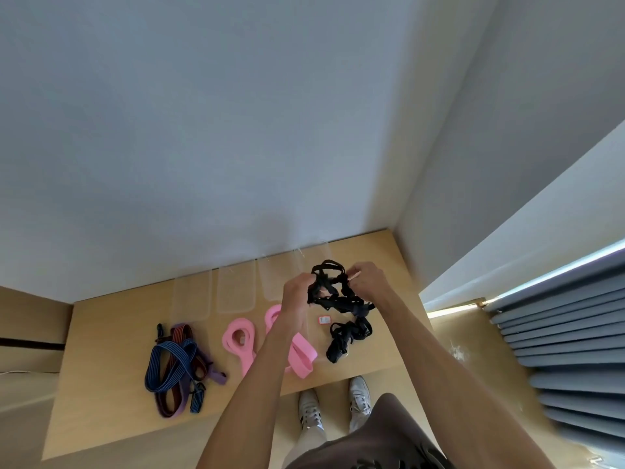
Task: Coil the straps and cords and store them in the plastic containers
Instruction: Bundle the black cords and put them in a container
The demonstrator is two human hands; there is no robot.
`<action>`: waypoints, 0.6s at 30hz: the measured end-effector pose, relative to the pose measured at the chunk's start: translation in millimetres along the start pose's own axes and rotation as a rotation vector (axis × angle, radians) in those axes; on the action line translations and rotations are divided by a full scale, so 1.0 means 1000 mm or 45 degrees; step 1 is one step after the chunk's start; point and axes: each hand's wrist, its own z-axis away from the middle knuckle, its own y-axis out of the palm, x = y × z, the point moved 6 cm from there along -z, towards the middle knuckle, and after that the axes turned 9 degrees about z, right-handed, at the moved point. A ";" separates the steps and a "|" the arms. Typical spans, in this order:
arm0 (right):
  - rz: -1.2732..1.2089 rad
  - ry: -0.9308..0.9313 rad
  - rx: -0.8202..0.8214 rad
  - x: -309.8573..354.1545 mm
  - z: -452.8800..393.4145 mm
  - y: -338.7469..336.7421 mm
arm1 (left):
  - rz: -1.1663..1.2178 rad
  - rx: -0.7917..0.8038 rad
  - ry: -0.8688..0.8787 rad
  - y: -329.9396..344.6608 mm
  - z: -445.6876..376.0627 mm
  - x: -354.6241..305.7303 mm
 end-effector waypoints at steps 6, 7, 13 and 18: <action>-0.509 -0.109 -0.197 0.027 0.013 -0.022 | -0.222 0.213 0.308 0.020 0.018 -0.037; -0.619 -0.136 -0.167 0.034 0.015 -0.026 | -0.303 0.258 0.404 0.025 0.021 -0.044; -0.762 -0.361 0.329 0.065 0.020 -0.037 | -0.424 0.361 0.714 0.052 0.049 -0.106; -0.855 -0.661 0.451 0.111 0.037 -0.065 | -0.066 0.306 0.809 0.064 0.074 -0.173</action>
